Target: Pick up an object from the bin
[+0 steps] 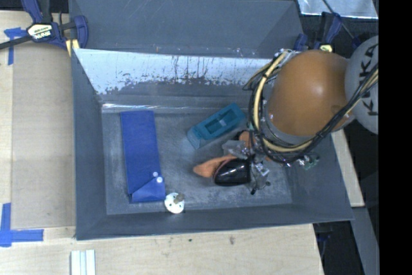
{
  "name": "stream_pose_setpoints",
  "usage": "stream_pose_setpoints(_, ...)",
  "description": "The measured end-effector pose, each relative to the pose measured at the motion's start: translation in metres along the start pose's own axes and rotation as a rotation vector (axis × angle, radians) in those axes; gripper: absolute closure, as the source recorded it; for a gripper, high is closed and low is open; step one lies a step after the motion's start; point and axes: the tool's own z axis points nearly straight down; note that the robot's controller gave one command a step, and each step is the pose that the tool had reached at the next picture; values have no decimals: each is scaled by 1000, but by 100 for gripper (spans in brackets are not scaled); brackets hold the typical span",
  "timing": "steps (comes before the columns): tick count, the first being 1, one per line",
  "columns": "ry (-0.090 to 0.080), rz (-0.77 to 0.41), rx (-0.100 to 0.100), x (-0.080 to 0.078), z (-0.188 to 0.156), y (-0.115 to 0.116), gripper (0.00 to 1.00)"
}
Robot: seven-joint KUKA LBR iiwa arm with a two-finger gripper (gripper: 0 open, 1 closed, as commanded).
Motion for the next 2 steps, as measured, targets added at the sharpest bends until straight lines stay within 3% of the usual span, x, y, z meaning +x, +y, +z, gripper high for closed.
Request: stream_pose_setpoints(2,-19,-1,15,-3,-19,-9,100)
